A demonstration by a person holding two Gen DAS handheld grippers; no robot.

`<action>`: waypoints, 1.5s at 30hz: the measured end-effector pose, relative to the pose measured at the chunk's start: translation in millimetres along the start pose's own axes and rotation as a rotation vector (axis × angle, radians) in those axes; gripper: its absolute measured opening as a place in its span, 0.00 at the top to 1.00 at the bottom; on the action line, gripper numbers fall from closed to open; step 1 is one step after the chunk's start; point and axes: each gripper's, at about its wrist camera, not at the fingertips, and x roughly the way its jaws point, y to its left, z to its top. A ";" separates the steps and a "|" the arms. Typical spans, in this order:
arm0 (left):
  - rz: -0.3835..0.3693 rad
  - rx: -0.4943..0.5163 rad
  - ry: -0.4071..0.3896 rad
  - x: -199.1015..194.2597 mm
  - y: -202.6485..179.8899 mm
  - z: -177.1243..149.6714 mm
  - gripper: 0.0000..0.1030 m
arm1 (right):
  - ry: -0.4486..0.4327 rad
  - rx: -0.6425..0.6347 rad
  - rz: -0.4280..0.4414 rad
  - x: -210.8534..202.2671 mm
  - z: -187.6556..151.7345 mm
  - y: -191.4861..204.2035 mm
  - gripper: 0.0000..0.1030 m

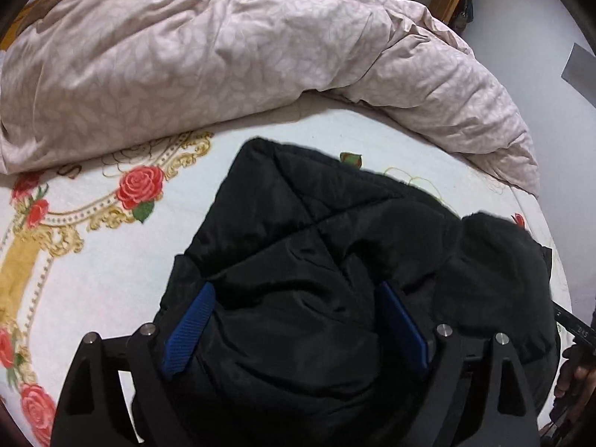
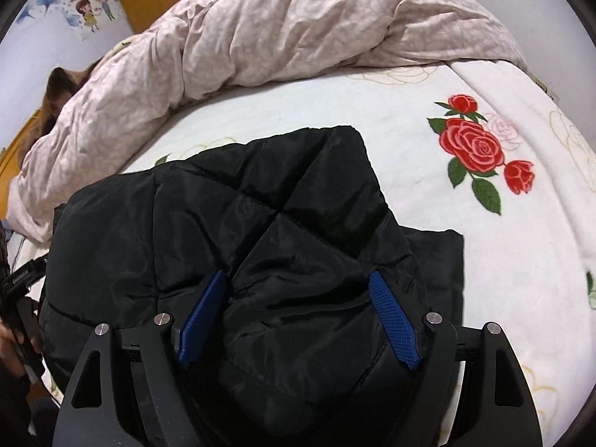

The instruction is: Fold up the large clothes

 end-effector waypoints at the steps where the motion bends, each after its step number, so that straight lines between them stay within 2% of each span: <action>1: -0.017 -0.002 -0.017 -9.4 -3.1 1.5 0.13 | -0.010 0.001 -0.007 -7.9 2.4 2.3 0.23; 5: -0.112 0.061 -0.102 -49.2 -33.0 4.1 0.12 | -0.090 -0.044 0.036 -41.1 7.2 23.6 0.23; 7: -0.177 0.109 -0.093 -51.8 -56.2 0.0 0.12 | -0.098 -0.064 0.064 -44.4 5.5 36.0 0.23; 9: -0.206 0.175 -0.058 -38.8 -83.2 -8.2 0.12 | -0.078 -0.079 0.080 -38.1 1.4 45.4 0.23; 12: -0.180 0.224 -0.003 -3.9 -110.2 -10.1 0.12 | -0.034 -0.089 0.030 -10.3 0.7 47.5 0.23; 17: -0.084 0.233 0.015 51.0 -124.2 10.1 0.12 | 0.008 -0.080 -0.029 33.3 18.6 34.5 0.23; 20: -0.062 0.218 0.011 72.5 -119.4 12.9 0.10 | 0.016 -0.058 -0.045 54.4 29.4 28.6 0.23; 24: -0.050 0.217 -0.020 78.9 -118.6 5.3 0.10 | 0.007 -0.035 -0.058 71.9 26.1 23.1 0.24; 26: -0.039 0.224 0.004 76.7 -120.2 7.7 0.10 | 0.006 -0.041 -0.071 73.5 24.9 24.7 0.24; 28: -0.060 0.225 0.025 65.7 -118.4 15.8 0.12 | 0.012 -0.030 -0.058 64.1 27.4 24.0 0.24; 30: -0.060 0.232 -0.021 48.2 -108.3 24.5 0.12 | -0.005 -0.011 -0.045 49.7 32.3 20.6 0.25; 32: -0.031 0.233 -0.080 32.3 -88.1 35.2 0.12 | -0.050 0.003 -0.051 34.1 37.4 16.8 0.25; 34: 0.023 0.221 -0.093 32.3 -65.1 44.4 0.12 | -0.058 0.010 -0.070 32.5 44.8 10.0 0.25; 36: 0.097 0.201 -0.065 46.9 -41.0 48.8 0.12 | -0.007 0.008 -0.118 49.8 47.6 2.5 0.25; 37: 0.110 0.176 -0.035 58.1 -27.6 47.2 0.12 | 0.031 0.006 -0.140 63.7 45.4 -2.2 0.25; 39: 0.080 0.106 0.003 72.2 -9.1 41.0 0.11 | 0.039 0.029 -0.126 77.1 40.2 -11.2 0.25; 40: 0.057 0.077 -0.008 75.7 -2.3 37.8 0.11 | 0.029 0.041 -0.124 80.0 38.6 -13.8 0.25; 45: 0.066 0.062 -0.031 92.3 -2.9 30.5 0.10 | 0.013 0.040 -0.135 92.2 33.7 -16.7 0.25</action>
